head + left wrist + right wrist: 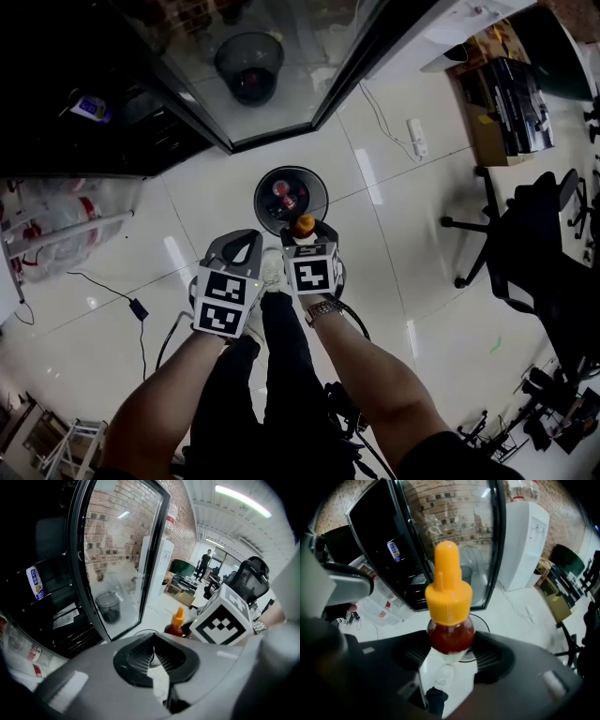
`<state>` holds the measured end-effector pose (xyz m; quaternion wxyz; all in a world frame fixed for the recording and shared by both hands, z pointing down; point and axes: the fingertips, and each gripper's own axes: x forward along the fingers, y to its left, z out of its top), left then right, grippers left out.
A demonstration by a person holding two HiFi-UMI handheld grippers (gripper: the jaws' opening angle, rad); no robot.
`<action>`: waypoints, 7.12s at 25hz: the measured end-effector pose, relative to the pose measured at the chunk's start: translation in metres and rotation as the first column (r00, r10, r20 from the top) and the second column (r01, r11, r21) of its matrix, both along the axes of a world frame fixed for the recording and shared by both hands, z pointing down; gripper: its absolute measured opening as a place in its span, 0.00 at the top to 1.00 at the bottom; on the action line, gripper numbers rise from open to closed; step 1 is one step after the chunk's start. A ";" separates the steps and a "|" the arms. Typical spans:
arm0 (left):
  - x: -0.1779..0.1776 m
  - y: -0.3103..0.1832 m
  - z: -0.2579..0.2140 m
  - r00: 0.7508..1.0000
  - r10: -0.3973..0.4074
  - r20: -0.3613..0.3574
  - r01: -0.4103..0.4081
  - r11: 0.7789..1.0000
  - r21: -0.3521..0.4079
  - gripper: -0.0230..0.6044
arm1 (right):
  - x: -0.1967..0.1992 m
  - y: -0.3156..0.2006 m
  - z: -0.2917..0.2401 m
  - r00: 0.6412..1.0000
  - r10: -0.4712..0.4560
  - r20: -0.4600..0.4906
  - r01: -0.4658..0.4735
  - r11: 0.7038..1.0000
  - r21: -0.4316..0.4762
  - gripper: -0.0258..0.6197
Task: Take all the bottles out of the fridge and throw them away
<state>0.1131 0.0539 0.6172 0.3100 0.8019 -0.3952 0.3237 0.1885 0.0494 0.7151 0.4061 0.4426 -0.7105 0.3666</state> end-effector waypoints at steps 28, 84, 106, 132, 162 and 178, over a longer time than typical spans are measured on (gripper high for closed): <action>-0.002 0.011 0.019 1.000 -0.022 0.009 0.022 0.999 -0.035 0.96 | -0.001 0.005 0.010 1.000 -0.027 0.007 0.027 1.000 0.015 0.61; -0.331 -0.059 -0.152 0.854 -0.520 -0.011 0.503 0.820 0.272 0.96 | -0.382 -0.141 -0.227 0.842 -0.534 0.081 0.440 0.765 0.470 0.61; -0.389 -0.129 -0.076 0.875 -0.483 -0.037 0.473 0.834 0.283 0.96 | -0.462 -0.240 -0.114 0.871 -0.488 0.058 0.415 0.794 0.444 0.45; -0.390 -0.112 -0.061 0.875 -0.483 -0.020 0.467 0.835 0.291 0.96 | -0.481 -0.261 -0.121 0.849 -0.527 0.038 0.423 0.720 0.550 0.54; -0.204 -0.084 -0.052 0.952 -0.304 0.040 0.288 0.931 0.224 0.96 | -0.237 -0.121 -0.113 0.894 -0.440 0.088 0.369 0.832 0.414 0.55; -0.032 -0.030 -0.022 0.995 -0.090 0.045 0.084 0.990 0.109 0.96 | -0.035 -0.034 -0.038 0.985 -0.148 0.088 0.134 0.980 0.149 0.55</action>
